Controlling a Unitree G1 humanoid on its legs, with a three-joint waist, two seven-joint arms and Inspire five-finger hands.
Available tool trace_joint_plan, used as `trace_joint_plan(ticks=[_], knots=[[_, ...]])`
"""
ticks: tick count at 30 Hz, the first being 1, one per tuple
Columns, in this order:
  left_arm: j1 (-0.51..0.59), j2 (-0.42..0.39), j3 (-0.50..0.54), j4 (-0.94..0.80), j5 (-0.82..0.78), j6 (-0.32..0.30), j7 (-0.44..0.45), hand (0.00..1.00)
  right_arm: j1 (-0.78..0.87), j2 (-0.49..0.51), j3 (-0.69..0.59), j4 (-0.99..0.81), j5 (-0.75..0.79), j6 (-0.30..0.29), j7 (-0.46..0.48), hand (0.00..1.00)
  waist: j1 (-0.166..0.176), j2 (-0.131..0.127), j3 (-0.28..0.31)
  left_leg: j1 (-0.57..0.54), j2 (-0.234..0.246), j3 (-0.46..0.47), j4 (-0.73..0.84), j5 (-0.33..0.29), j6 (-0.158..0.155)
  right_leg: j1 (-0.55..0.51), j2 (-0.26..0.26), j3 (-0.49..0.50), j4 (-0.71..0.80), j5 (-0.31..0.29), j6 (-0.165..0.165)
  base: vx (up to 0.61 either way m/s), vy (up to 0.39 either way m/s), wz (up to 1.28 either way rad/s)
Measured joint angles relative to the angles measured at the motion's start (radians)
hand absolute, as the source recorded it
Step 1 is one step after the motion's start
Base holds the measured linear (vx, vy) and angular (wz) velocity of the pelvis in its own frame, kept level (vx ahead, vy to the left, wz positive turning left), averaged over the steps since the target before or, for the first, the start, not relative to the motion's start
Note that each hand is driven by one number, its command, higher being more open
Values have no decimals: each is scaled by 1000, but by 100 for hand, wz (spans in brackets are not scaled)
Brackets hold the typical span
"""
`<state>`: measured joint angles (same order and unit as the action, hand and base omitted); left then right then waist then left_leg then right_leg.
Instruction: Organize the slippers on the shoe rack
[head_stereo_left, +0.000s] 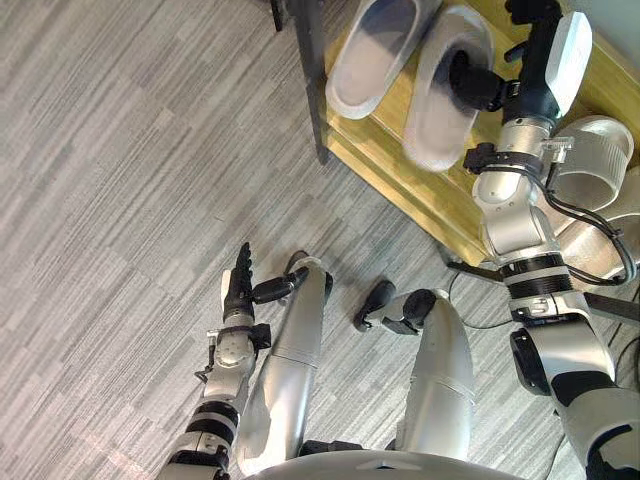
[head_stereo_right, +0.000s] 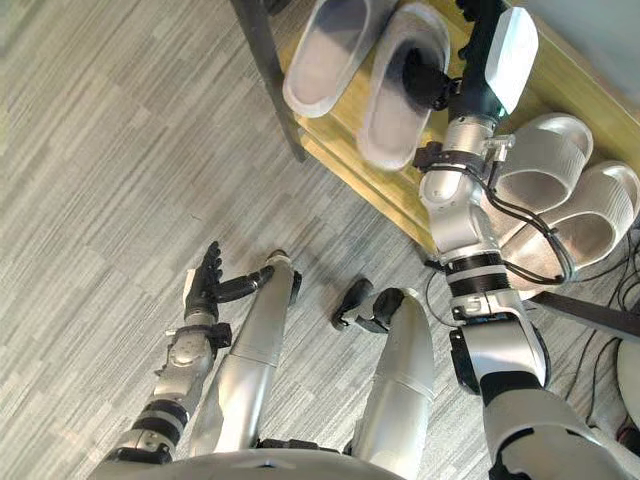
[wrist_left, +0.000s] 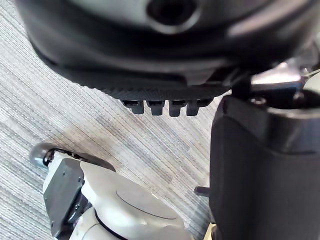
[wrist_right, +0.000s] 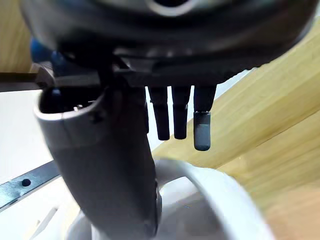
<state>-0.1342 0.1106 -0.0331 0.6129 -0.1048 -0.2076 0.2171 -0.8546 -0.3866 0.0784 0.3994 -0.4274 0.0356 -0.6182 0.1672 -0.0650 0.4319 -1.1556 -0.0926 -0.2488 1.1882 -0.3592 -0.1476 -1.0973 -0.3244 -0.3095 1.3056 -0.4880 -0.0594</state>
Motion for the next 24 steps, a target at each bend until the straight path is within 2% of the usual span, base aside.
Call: trace_joint_plan(ticks=[7, 13, 24], knots=[[-2, -1, -2, 0, 10, 17, 3, 100, 38, 43, -21, -49, 117, -2, -19, 100, -3, 4, 2, 18, -4, 5, 3, 1, 2, 24, -7, 1, 1, -3, 4, 16, 11, 2], [-2, 1, 4, 2, 27, 43, 3, 100, 145, 84, -22, -138, 118, -6, -15, 100, -10, 8, 4, 52, 3, 21, 0, -2, 9, 55, -8, 9, 0, -7, 4, 18, 3, -2], [-9, 2, 20, 33, 40, 80, 3, 100, 346, 170, -20, -255, 108, -5, 33, 100, -14, 22, 0, 112, 41, 40, -22, -3, 11, 109, 21, 11, -27, -5, 6, 18, -1, -7]])
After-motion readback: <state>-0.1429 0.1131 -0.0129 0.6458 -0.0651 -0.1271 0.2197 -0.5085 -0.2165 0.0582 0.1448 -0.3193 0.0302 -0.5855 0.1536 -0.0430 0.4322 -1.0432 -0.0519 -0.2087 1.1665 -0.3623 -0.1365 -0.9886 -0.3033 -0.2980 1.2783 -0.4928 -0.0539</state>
